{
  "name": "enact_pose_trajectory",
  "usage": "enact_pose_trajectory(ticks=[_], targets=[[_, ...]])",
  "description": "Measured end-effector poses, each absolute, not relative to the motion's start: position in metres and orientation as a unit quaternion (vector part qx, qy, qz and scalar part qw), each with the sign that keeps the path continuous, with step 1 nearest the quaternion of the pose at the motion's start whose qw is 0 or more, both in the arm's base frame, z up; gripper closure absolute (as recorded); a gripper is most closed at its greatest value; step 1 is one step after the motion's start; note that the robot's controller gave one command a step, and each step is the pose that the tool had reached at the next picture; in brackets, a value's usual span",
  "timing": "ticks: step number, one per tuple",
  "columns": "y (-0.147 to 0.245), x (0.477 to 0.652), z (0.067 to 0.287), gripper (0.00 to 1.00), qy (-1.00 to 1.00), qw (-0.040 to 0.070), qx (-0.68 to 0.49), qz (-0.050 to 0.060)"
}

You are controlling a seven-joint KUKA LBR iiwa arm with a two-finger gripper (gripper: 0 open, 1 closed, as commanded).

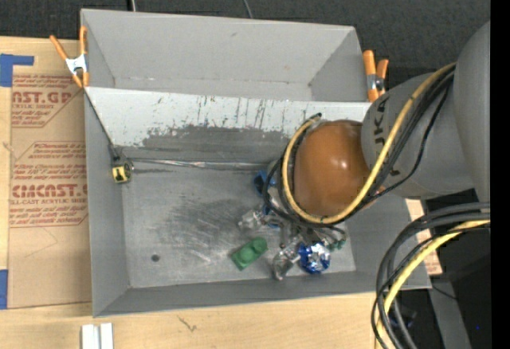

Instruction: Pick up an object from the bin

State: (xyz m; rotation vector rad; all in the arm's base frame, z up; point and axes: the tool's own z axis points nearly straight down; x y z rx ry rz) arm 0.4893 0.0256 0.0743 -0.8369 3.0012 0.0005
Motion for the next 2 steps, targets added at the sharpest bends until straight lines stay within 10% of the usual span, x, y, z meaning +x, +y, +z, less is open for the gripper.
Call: enact_pose_trajectory(ticks=[1, 2], targets=[[0.025, 0.487, 0.075, 1.00, 0.963, 0.005, -0.269, 0.000], [0.015, 0.496, 0.203, 1.00, 0.953, 0.005, -0.302, -0.001]])
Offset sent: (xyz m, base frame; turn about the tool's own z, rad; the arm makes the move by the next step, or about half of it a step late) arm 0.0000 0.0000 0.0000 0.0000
